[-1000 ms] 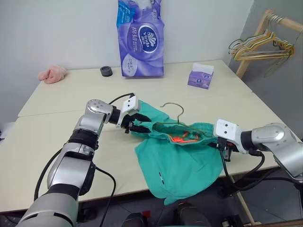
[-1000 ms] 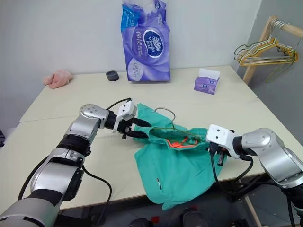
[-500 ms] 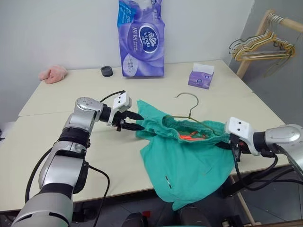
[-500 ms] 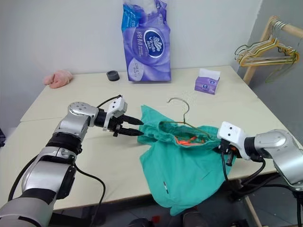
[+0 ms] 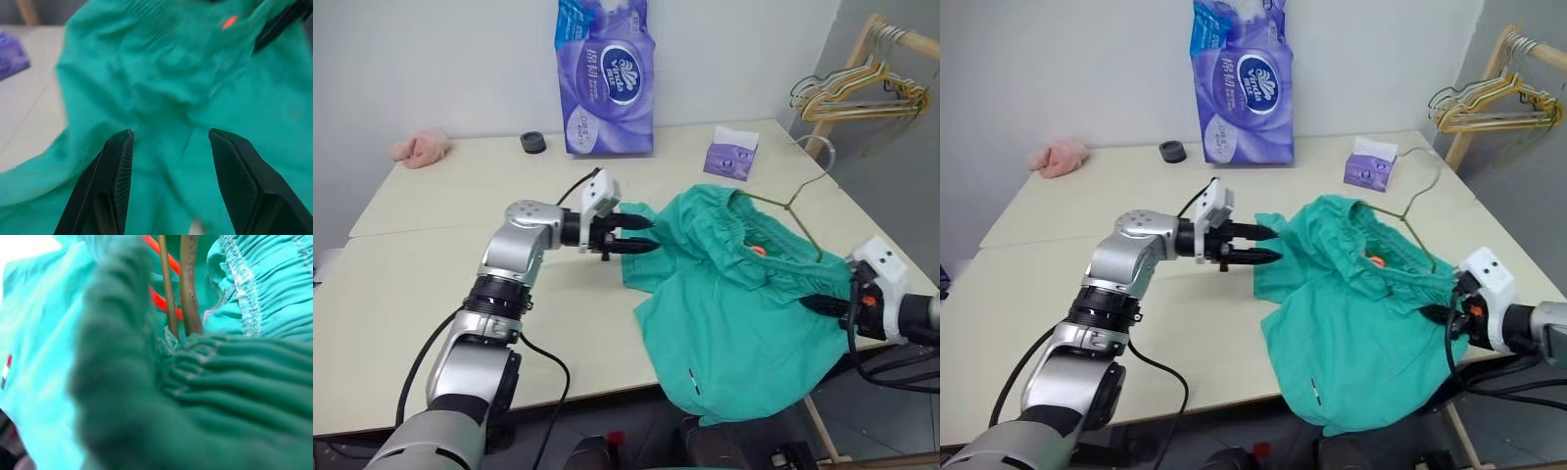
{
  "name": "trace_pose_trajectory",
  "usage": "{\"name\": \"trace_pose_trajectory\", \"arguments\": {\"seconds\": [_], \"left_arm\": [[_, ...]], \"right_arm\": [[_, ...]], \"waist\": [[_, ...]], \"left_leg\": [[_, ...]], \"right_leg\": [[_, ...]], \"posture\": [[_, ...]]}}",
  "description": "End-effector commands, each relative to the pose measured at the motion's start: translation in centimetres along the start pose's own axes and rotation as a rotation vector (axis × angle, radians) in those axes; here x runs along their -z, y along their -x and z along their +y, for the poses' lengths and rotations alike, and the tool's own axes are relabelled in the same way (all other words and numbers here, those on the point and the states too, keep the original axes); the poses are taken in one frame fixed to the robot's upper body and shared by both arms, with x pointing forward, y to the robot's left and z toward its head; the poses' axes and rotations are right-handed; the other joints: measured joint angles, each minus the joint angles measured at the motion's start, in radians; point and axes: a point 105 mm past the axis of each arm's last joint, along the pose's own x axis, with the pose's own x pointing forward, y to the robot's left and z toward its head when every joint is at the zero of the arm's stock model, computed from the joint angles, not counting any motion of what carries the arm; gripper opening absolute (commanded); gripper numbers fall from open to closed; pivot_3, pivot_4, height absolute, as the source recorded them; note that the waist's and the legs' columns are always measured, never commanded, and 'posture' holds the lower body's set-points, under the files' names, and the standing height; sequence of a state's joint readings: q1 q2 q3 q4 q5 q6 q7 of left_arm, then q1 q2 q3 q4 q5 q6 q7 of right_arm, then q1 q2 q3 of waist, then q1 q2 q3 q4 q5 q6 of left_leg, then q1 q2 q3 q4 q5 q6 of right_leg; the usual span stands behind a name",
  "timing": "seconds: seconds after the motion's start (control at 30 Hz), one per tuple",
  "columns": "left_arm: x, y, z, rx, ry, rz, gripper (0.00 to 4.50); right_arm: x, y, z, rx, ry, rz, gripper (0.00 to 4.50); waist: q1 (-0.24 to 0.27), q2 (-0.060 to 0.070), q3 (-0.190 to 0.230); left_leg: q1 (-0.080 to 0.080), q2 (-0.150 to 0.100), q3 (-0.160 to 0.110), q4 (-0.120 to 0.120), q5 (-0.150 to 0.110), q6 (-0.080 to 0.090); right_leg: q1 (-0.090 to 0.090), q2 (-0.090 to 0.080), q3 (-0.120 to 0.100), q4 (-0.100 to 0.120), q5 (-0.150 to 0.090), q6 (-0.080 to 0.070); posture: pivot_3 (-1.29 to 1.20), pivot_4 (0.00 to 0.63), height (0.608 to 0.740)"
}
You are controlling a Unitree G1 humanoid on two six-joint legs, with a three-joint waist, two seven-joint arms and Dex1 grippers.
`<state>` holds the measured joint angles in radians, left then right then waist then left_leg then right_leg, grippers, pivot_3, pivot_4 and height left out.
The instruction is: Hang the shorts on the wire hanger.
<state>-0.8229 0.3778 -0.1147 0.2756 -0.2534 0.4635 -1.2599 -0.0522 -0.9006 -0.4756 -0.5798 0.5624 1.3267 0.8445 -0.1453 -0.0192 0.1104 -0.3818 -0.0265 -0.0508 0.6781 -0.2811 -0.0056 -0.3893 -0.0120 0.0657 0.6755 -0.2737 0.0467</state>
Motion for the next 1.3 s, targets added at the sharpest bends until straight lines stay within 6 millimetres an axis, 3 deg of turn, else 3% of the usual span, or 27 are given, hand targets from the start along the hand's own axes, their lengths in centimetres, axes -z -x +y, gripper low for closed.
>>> {"name": "trace_pose_trajectory", "arguments": {"seconds": [0.03,0.23,0.43,0.57,0.77,1.07,1.3], "left_arm": [[-4.3,-2.2,-0.8,-0.03,-0.119,-0.076,2.57],[-8.2,-5.3,-1.7,-0.06,-0.246,-0.146,2.57],[-9.6,-6.9,-3.7,0.009,-0.334,-0.176,2.57],[-11.6,-7.9,-4.9,0.044,-0.347,-0.233,2.57],[-12.9,-9.3,-7.0,0.111,-0.371,-0.28,2.57],[-14.4,-11.1,-8.8,0.159,-0.396,-0.332,2.57],[-14.9,-12.0,-10.0,0.218,-0.404,-0.353,2.57]], "right_arm": [[-1.0,2.5,-1.4,0.153,-0.063,-0.066,0.0],[-1.2,5.6,-3.8,0.344,-0.2,-0.125,0.0],[-1.9,8.4,-6.4,0.485,-0.265,-0.187,0.0],[-3.2,10.8,-8.1,0.574,-0.302,-0.233,0.0],[-4.5,13.9,-10.3,0.672,-0.414,-0.349,0.0],[-2.6,17.4,-11.6,0.892,-0.55,-0.41,0.0],[-1.5,18.5,-11.3,1.006,-0.638,-0.484,0.0]], "waist": [[-0.006,0.002,0.023],[-0.027,0.002,0.073],[-0.058,0.004,0.113],[-0.073,0.003,0.141],[-0.079,0.0,0.16],[-0.075,0.002,0.16],[-0.079,0.002,0.16]], "left_leg": [[0.002,0.0,0.001,0.0,0.0,0.0],[0.001,0.0,0.004,0.0,0.0,0.0],[0.0,0.0,0.008,0.0,0.0,0.001],[-0.001,-0.001,0.01,0.0,0.0,0.001],[-0.002,0.0,0.013,-0.002,-0.001,0.001],[-0.011,0.0,0.012,-0.002,-0.003,0.005],[-0.013,0.0,0.013,-0.003,-0.004,0.007]], "right_leg": [[0.002,0.0,0.001,0.0,0.0,0.0],[0.0,0.004,0.005,-0.001,0.0,0.001],[0.0,0.005,0.007,-0.002,0.001,0.002],[0.0,0.006,0.008,-0.002,0.001,0.002],[-0.001,0.008,0.009,-0.004,0.0,0.003],[-0.002,0.007,0.009,-0.015,0.001,0.006],[-0.004,0.008,0.01,-0.018,0.002,0.007]], "posture": [[-0.34,0.181,0.74],[-0.38,0.242,0.74],[-0.4,0.272,0.74],[-0.39,0.292,0.74],[-0.38,0.299,0.74],[-0.41,0.288,0.74],[-0.43,0.289,0.74]]}}
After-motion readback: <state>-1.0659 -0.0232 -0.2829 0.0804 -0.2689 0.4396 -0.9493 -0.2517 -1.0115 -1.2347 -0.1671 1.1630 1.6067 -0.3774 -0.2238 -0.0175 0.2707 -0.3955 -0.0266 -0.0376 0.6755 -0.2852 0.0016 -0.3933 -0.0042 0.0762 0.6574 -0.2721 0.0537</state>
